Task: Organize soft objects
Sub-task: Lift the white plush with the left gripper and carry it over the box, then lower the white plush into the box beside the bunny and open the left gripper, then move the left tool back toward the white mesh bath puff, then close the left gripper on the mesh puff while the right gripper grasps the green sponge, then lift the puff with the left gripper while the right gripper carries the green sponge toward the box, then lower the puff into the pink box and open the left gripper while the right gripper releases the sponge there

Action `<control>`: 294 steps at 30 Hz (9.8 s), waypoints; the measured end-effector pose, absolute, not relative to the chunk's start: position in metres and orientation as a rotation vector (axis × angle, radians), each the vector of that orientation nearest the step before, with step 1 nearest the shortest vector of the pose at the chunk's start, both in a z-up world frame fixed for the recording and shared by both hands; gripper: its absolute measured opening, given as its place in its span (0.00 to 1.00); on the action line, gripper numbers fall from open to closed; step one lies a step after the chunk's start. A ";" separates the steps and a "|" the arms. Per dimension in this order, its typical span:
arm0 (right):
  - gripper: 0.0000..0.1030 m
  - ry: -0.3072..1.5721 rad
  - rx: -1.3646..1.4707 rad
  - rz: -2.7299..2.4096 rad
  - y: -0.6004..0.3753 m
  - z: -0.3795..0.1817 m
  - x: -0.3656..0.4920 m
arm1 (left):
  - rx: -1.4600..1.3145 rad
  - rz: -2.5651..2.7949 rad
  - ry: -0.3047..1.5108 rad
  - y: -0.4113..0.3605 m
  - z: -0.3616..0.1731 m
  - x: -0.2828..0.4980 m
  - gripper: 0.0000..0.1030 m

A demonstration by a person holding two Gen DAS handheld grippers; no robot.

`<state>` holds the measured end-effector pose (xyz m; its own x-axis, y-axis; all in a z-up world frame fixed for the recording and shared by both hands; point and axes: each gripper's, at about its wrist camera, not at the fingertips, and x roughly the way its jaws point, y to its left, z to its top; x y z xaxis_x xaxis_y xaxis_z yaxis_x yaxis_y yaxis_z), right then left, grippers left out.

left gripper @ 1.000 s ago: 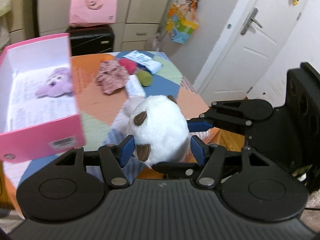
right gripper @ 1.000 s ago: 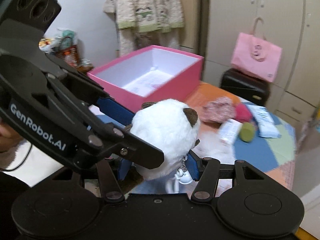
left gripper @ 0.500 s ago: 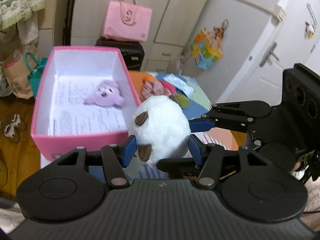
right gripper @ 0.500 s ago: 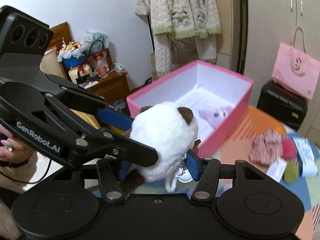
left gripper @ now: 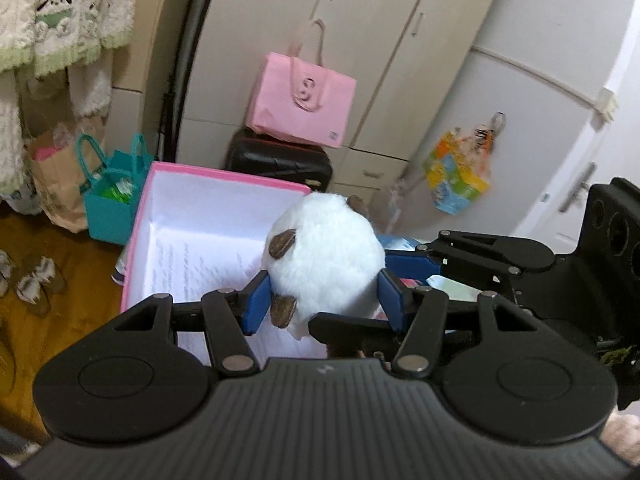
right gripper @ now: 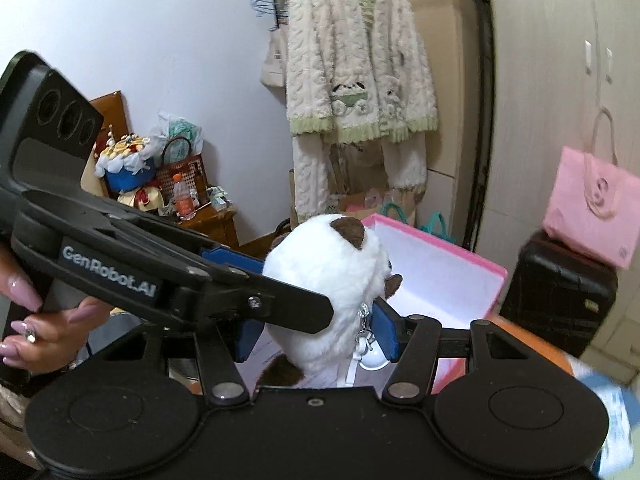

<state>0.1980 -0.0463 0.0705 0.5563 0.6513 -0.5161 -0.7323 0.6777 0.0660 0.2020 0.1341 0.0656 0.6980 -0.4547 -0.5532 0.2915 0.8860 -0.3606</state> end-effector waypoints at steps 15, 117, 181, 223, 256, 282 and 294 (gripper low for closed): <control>0.62 0.724 -0.145 0.834 -0.021 0.018 0.314 | -0.337 -0.320 0.841 0.147 0.004 0.304 0.53; 0.68 0.511 -0.021 0.527 -0.302 -0.046 0.171 | 0.100 -0.600 0.655 -0.090 -0.061 0.156 0.81; 0.41 0.586 0.084 0.373 -0.255 -0.088 0.169 | 0.008 -0.484 0.689 -0.082 -0.081 0.142 0.43; 0.42 0.588 -0.159 0.759 -0.149 0.017 0.087 | -0.110 -0.504 0.685 0.085 0.024 0.085 0.43; 0.43 0.656 -0.503 0.773 -0.030 0.015 0.243 | -0.102 -0.303 0.850 0.121 -0.010 0.261 0.46; 0.64 0.736 -0.518 0.780 -0.025 0.012 0.253 | -0.075 -0.262 0.826 0.118 0.003 0.251 0.77; 0.67 0.689 -0.482 0.756 -0.043 0.031 0.223 | -0.026 -0.316 0.743 0.115 0.035 0.201 0.77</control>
<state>0.2234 -0.0425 0.0313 0.5305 0.4555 -0.7149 -0.7538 0.6393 -0.1519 0.2006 0.1146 0.0349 0.6911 -0.2921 -0.6611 0.2740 0.9523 -0.1345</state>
